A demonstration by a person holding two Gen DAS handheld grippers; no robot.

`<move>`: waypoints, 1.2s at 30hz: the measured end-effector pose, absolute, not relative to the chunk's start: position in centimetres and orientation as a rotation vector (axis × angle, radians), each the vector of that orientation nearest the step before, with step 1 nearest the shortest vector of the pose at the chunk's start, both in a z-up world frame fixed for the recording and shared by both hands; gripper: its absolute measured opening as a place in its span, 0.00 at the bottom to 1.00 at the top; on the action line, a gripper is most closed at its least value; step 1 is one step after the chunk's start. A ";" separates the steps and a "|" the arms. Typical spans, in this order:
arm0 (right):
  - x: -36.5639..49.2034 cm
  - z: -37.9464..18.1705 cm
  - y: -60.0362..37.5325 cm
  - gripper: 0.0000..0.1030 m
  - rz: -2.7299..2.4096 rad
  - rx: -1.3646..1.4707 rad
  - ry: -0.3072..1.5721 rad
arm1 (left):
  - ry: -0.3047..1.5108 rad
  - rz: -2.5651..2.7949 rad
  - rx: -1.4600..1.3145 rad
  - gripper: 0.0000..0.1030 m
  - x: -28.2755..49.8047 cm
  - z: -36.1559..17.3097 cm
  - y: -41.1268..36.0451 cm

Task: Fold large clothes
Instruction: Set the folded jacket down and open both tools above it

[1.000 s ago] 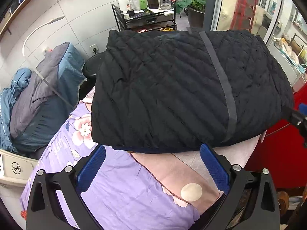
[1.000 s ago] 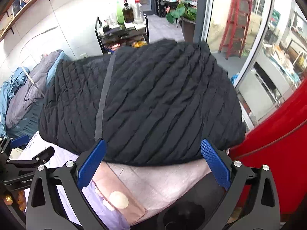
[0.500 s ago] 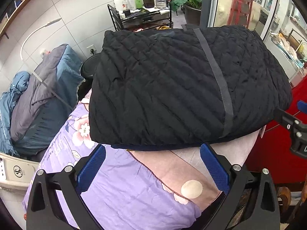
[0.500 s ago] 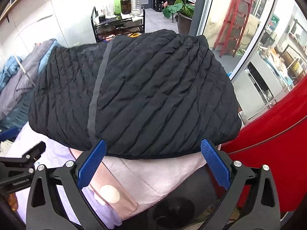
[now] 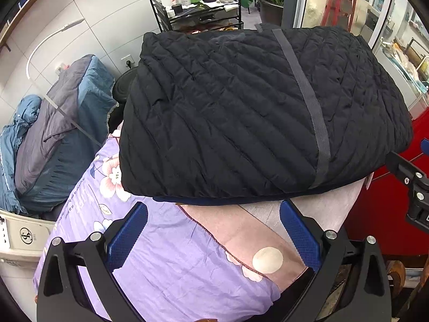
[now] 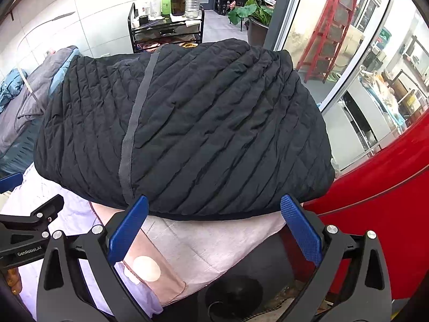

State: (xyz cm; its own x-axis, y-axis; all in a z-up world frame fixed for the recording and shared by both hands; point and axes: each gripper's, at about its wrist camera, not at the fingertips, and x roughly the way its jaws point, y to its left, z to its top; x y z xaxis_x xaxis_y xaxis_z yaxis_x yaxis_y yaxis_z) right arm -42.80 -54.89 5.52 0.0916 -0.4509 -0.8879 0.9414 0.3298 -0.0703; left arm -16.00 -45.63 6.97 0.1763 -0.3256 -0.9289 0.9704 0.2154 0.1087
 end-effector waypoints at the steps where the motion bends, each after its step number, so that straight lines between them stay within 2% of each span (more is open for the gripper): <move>1: -42.8 5.5 -54.9 0.95 -1.138 0.619 0.992 | 0.941 -1.114 0.878 0.94 -15.9 7.0 -45.7; 26: -41.8 5.8 -54.8 0.95 -1.125 0.613 1.000 | 0.929 -1.199 0.815 0.94 -16.2 7.7 -45.6; 36: -41.5 5.4 -54.9 0.95 -1.119 0.616 1.016 | 0.975 -1.145 0.855 0.94 -15.8 6.9 -46.3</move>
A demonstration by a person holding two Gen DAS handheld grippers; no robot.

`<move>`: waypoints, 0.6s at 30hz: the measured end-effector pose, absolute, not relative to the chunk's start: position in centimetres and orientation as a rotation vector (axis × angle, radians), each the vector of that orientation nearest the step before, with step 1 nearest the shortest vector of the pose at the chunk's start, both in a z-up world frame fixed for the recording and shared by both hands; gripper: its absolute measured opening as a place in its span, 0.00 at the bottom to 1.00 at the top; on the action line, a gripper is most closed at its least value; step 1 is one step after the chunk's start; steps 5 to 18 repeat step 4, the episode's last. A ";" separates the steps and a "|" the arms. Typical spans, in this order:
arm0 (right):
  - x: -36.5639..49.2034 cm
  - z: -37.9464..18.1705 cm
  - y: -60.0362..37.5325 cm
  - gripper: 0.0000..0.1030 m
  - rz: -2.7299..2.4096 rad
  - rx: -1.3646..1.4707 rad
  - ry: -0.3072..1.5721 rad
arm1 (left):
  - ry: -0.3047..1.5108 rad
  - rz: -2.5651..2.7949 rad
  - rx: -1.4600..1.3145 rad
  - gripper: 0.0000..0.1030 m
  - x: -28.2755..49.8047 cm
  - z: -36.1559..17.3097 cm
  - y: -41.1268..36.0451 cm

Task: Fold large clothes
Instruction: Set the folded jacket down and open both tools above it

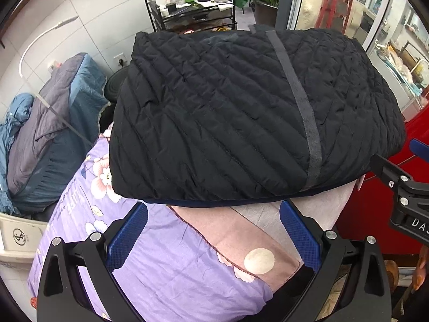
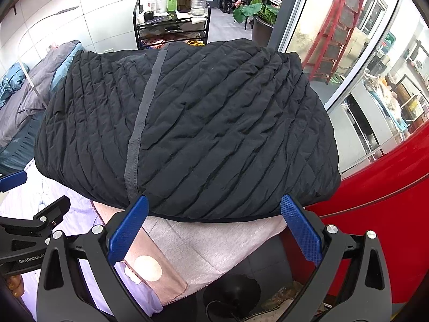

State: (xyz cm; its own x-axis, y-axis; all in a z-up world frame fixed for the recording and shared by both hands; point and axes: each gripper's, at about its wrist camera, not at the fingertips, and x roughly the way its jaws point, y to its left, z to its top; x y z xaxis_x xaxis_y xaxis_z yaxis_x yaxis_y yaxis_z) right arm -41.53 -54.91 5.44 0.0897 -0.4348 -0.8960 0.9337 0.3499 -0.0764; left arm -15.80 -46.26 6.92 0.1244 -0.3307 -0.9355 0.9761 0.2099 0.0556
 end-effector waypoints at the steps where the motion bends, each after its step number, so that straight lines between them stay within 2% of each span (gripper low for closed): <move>1: -41.5 5.4 -54.9 0.95 -1.118 0.617 1.017 | 0.984 -1.144 0.850 0.94 -15.7 6.9 -46.3; 18: -41.4 5.4 -54.9 0.95 -1.115 0.614 1.020 | 0.996 -1.137 0.851 0.94 -15.4 6.8 -46.2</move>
